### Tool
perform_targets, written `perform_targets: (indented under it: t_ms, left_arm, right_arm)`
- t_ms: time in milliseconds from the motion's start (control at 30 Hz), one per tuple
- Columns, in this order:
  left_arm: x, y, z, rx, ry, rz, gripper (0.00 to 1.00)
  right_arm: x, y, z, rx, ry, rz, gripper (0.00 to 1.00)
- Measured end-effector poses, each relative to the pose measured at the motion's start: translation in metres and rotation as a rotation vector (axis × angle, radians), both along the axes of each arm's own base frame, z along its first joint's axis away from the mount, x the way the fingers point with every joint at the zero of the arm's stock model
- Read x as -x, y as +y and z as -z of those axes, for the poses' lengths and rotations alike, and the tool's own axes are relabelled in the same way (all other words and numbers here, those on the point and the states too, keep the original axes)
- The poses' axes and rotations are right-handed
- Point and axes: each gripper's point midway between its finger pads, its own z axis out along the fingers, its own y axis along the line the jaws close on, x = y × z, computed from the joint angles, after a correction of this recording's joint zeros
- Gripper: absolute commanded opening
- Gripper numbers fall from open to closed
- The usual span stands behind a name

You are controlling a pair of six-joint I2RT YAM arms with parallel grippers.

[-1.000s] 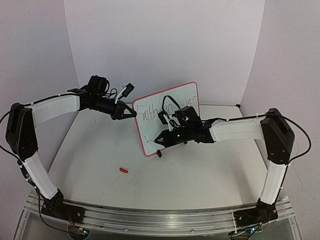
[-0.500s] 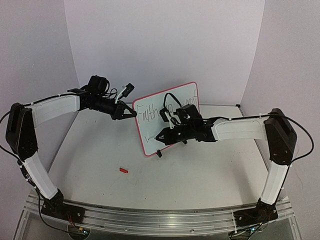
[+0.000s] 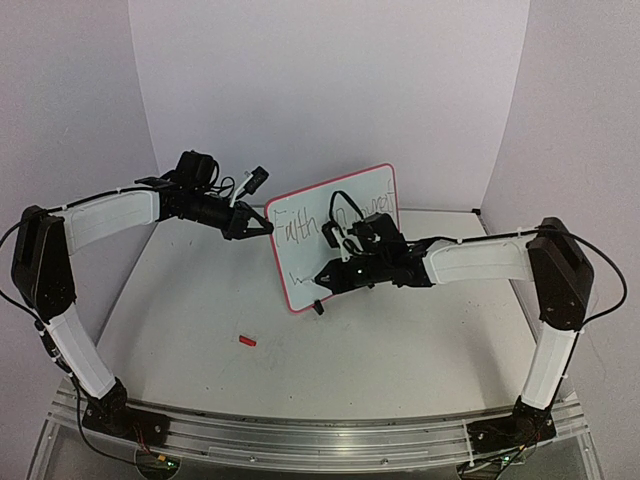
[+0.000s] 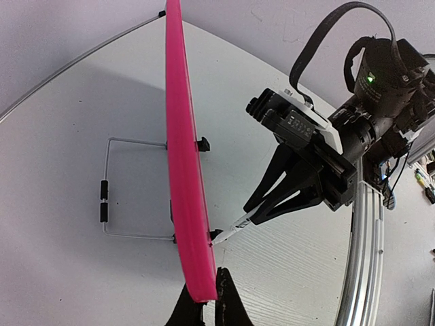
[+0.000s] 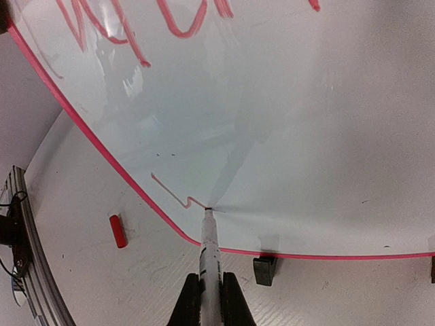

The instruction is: Write a sentence on the whiteboard

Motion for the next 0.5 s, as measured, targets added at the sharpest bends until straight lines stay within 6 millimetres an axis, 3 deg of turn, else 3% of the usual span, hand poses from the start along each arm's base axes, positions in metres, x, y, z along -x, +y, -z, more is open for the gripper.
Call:
perform_targets:
  t_ms: [500]
  left_arm:
    - [0.0001,-0.0001,0.0,0.0,0.0,0.0,0.0]
  right_arm:
    - [-0.0013,-0.0027,-0.0004,0.008,-0.002,0.016,0.0]
